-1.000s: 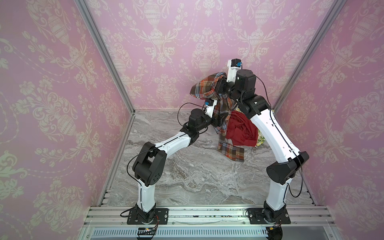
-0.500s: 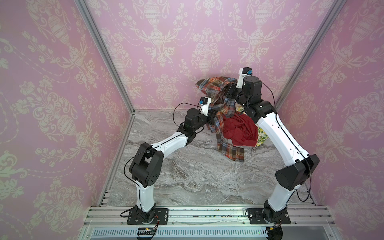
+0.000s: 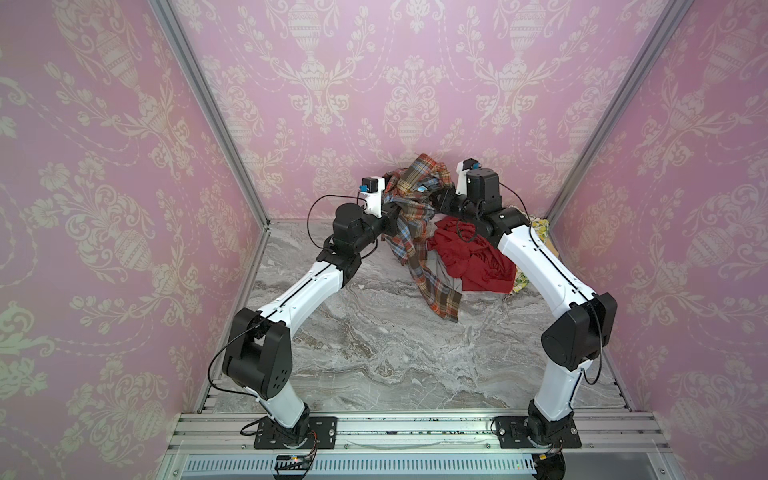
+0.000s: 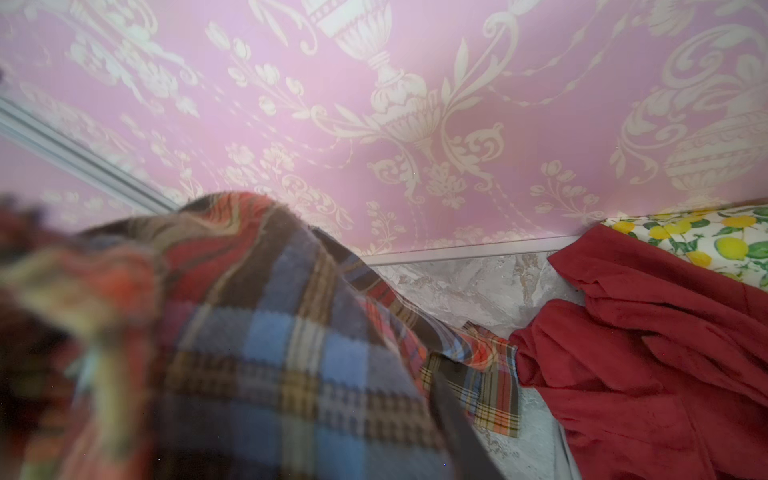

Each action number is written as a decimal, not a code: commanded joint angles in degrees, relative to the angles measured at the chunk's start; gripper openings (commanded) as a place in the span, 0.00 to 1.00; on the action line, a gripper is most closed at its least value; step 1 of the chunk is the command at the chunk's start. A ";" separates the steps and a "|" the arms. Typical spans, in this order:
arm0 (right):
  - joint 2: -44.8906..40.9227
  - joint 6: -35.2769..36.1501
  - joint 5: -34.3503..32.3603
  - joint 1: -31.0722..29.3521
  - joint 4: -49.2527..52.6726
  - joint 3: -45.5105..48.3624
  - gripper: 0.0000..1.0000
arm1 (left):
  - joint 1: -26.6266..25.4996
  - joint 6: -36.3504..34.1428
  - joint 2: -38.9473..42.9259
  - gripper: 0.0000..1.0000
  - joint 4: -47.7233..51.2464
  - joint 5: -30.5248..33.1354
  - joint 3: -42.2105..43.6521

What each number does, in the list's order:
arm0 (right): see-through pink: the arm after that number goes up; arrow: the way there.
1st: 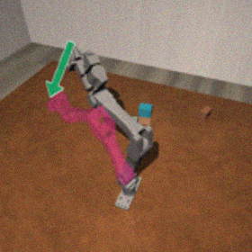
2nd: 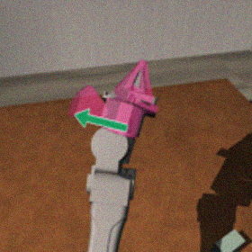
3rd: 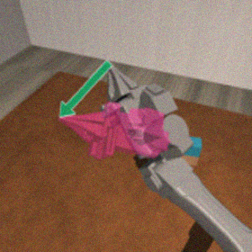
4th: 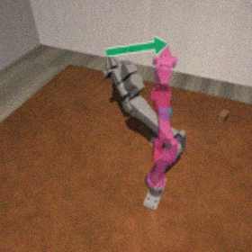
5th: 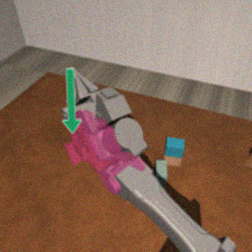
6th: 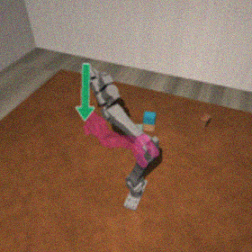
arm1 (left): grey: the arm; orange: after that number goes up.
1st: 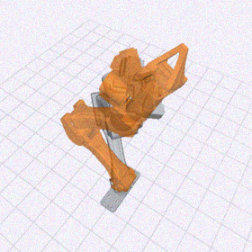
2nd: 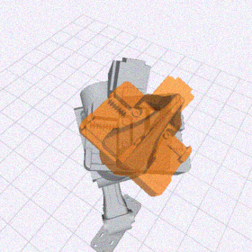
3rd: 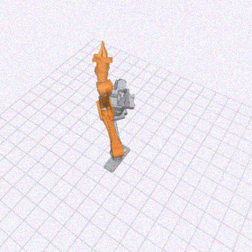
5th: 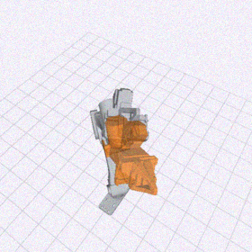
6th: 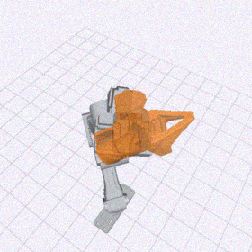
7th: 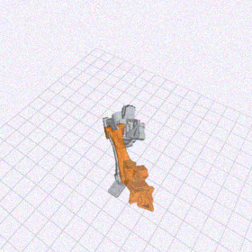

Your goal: Pick out a specific cloth from the pile

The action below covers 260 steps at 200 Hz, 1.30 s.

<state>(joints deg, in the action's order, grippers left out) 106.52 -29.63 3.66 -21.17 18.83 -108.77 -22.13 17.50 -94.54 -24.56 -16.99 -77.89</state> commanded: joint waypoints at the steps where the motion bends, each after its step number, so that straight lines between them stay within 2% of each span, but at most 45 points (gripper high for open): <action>1: -3.19 2.49 7.02 0.00 -4.51 4.62 0.60 | 3.43 -0.51 4.91 0.00 3.28 4.57 -5.37; 14: -5.02 3.53 11.24 -0.29 -7.41 7.78 0.74 | 5.52 -1.16 5.61 0.00 6.03 4.75 -6.75; 30: -7.29 5.16 13.40 -0.95 -9.12 10.92 0.84 | 8.19 -2.12 6.42 0.00 9.04 4.78 -8.12; 60: -11.16 4.63 15.28 -1.74 -14.83 17.21 0.91 | 12.13 -6.35 8.50 0.00 13.96 6.86 -8.86; 94: -13.88 5.76 14.73 -2.77 -16.83 21.41 0.94 | 18.11 -7.19 11.66 0.00 16.37 5.48 -8.16; 138: -17.03 7.23 12.98 -3.41 -18.83 27.23 0.94 | 23.10 -8.88 14.44 0.00 18.38 1.91 -6.85; 187: -20.04 8.18 11.42 -4.01 -21.14 33.76 0.93 | 25.27 -9.77 15.59 0.00 17.58 -0.04 -2.67; 214: -21.77 8.27 10.93 -3.98 -23.12 37.67 0.93 | 26.76 -7.67 15.68 0.00 13.39 -1.27 2.36; 260: -22.61 8.61 10.11 -3.97 -24.09 40.74 0.93 | 27.61 -5.09 13.35 0.00 11.11 -1.40 4.65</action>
<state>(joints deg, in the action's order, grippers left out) 85.60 -22.41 14.98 -24.95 -2.92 -69.87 4.75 10.37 -80.90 -6.90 -16.60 -73.65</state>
